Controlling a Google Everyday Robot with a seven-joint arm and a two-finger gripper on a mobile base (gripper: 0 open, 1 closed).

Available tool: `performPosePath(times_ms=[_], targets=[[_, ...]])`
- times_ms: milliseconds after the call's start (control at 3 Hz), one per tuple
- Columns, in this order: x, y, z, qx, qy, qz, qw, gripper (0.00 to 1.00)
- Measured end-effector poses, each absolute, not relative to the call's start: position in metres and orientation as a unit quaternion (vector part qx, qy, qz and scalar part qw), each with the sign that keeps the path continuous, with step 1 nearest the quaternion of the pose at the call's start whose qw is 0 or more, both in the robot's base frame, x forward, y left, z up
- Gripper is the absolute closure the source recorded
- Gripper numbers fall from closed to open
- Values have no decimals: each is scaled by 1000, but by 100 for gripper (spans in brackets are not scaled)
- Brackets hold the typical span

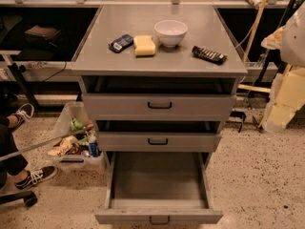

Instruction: Place rxbar chocolate into bottom drawer

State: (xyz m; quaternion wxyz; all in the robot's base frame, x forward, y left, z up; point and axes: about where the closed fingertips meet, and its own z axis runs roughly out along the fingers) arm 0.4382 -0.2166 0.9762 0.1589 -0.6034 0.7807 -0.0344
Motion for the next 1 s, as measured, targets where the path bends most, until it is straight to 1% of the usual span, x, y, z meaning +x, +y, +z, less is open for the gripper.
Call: performPosePath(times_ms=[333,667,1000], targets=[[440,-216,978,-605,779,-36,161,0],[479,-199,979,-643,746,-30,170,0],[542,-151,984,-696,692,-30,189,0]])
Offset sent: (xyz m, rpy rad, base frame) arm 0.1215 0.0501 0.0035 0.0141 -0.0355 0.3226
